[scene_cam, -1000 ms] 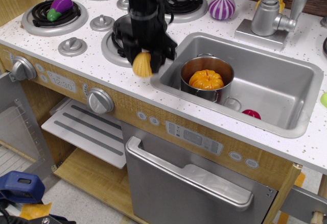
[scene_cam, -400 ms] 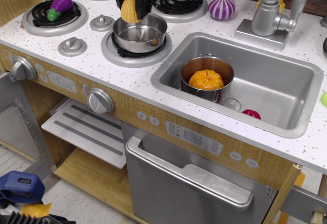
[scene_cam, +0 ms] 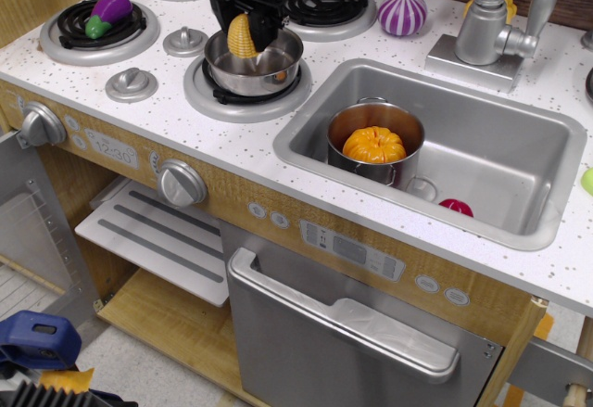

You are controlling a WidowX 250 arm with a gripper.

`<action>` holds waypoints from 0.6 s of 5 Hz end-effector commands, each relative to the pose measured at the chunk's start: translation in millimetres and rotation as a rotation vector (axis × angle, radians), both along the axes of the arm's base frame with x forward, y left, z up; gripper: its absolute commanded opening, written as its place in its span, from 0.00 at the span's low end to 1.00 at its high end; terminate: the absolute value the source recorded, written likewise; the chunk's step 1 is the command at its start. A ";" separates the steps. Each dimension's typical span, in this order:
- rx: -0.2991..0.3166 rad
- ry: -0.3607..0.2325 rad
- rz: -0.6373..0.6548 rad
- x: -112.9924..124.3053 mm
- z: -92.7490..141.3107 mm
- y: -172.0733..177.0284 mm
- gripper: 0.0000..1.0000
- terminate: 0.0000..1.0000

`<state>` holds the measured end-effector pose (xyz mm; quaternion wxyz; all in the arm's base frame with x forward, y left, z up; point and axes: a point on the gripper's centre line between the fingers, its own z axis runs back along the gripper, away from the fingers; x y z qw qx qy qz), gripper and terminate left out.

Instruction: Put corn in pan which-is on stove

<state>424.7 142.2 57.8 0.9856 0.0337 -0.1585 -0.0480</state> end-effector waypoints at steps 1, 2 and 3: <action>0.004 -0.059 -0.014 1.9 13.7 4.1 1.00 0.00; -0.029 -0.073 -0.022 2.9 12.9 4.9 1.00 0.00; -0.029 -0.073 -0.022 2.9 12.9 4.9 1.00 0.00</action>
